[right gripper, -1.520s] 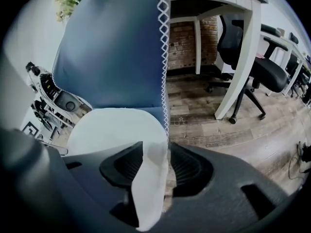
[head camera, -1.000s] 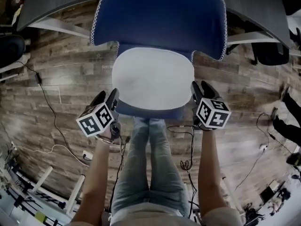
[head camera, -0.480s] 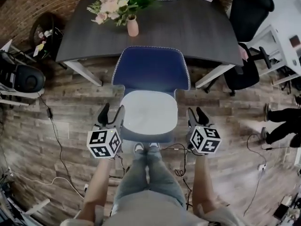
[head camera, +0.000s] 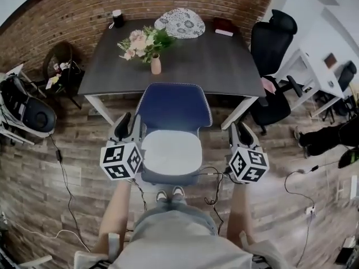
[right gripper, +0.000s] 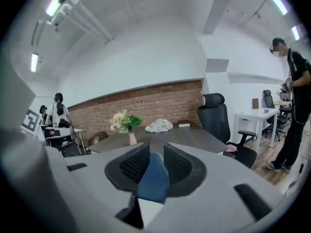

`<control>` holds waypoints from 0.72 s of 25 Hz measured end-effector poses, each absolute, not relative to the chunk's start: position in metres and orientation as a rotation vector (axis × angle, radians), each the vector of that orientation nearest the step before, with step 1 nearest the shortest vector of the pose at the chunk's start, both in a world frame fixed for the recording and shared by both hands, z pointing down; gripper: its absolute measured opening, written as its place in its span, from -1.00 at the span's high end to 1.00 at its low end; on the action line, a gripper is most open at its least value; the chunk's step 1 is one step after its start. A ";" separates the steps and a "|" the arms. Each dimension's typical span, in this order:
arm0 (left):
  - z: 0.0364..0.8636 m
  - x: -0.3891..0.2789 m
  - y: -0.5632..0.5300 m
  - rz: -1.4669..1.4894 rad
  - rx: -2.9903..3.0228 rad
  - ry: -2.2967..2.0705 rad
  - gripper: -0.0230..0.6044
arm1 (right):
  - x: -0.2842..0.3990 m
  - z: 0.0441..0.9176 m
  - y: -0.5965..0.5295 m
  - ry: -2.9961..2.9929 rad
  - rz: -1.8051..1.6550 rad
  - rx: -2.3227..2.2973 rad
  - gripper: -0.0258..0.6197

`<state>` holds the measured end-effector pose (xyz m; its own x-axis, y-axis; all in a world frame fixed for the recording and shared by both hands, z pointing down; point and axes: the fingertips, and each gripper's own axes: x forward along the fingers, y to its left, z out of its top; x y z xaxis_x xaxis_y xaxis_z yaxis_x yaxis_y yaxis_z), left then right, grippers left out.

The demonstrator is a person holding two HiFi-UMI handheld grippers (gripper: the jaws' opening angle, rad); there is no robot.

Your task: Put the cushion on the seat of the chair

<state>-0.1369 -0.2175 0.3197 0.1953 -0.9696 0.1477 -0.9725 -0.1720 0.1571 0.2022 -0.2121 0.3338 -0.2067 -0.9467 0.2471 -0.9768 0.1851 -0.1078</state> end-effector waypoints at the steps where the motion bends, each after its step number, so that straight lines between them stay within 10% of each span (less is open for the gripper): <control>1: 0.308 -0.136 -0.220 0.001 2.270 -1.879 0.59 | 0.204 0.324 -0.212 -2.324 0.347 1.917 0.65; 18: 0.238 -0.134 -0.231 -0.127 2.359 -1.907 0.85 | 0.224 0.266 -0.204 -2.297 0.190 2.100 0.92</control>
